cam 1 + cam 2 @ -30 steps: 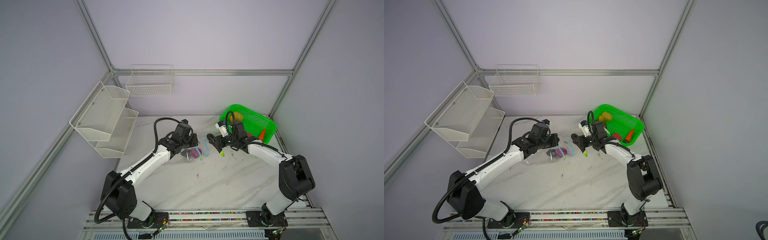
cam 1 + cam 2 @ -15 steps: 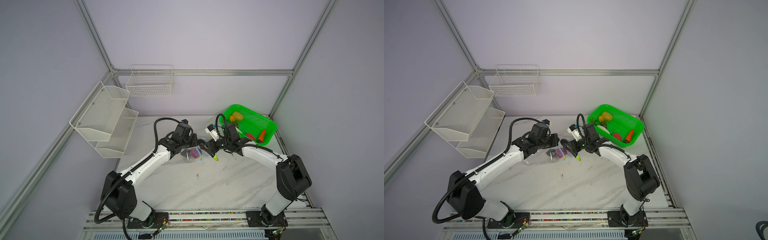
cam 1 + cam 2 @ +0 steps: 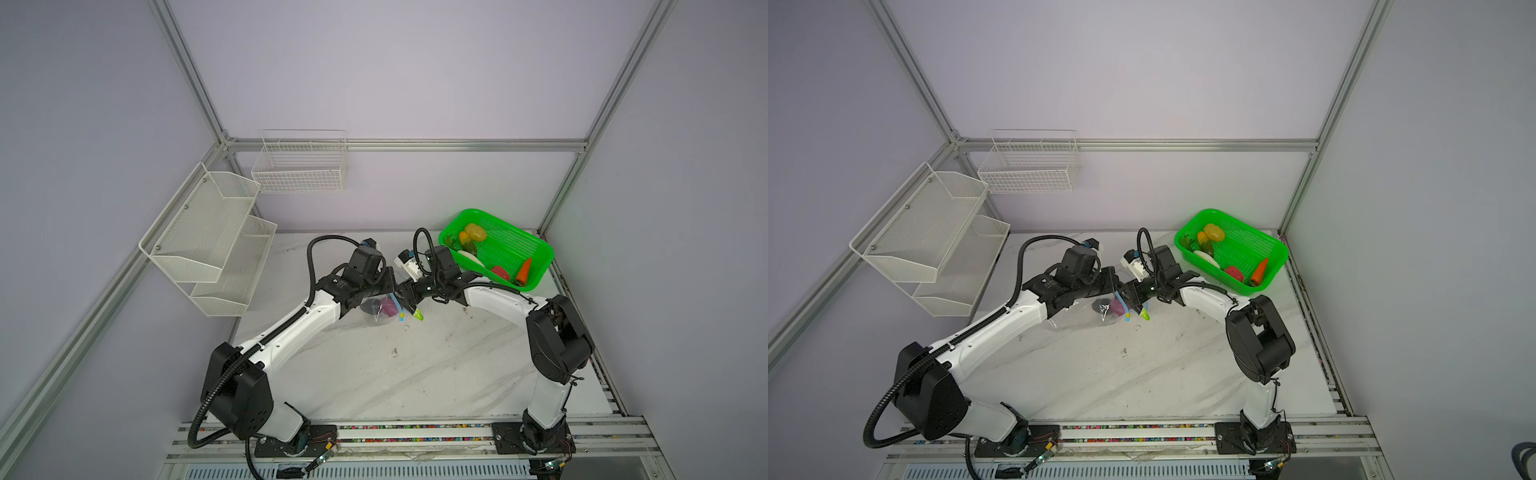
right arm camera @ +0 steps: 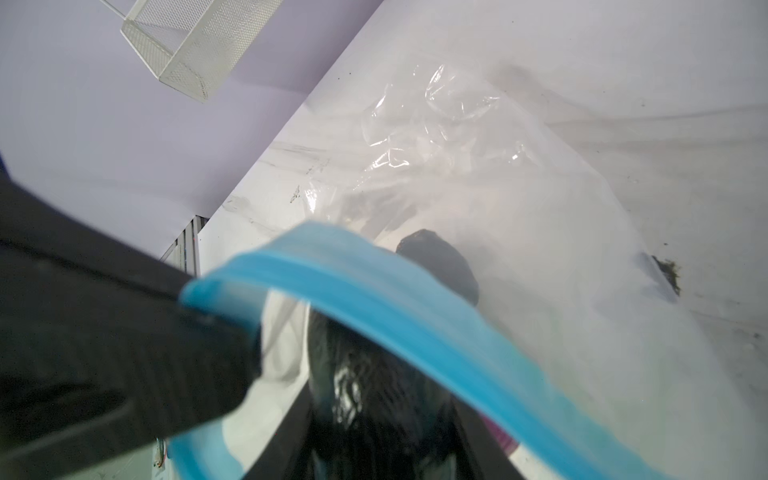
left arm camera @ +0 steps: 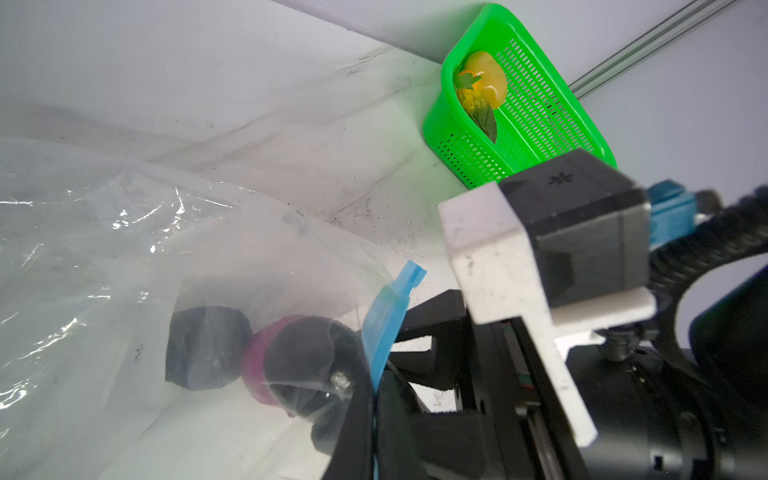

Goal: Place the food in the zip-top bag and seal the zipper
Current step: 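Lower the eggplant into the bag beside the red onion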

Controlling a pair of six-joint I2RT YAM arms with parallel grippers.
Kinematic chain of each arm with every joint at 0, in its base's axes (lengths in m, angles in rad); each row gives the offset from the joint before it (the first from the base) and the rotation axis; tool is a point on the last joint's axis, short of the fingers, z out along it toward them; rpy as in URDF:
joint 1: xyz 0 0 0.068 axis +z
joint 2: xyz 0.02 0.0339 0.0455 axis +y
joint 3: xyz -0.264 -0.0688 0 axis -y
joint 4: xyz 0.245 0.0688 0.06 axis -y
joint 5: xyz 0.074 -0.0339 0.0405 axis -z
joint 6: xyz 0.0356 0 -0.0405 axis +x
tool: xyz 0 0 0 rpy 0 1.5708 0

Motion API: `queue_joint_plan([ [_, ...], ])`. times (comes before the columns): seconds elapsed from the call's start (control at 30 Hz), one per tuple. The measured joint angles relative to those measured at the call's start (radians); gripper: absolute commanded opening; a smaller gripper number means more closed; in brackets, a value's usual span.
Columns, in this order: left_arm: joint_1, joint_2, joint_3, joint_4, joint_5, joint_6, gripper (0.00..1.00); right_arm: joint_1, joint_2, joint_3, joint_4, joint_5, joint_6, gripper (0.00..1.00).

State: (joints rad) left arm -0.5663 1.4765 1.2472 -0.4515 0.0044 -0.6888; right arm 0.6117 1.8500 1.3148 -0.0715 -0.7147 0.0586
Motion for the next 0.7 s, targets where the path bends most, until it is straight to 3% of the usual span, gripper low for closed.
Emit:
queue_joint_plan([
  [0.7, 0.000, -0.011, -0.002, 0.002, 0.003, 0.000, 0.00, 0.024, 0.087, 0.002, 0.114, 0.003, 0.067, 0.50],
])
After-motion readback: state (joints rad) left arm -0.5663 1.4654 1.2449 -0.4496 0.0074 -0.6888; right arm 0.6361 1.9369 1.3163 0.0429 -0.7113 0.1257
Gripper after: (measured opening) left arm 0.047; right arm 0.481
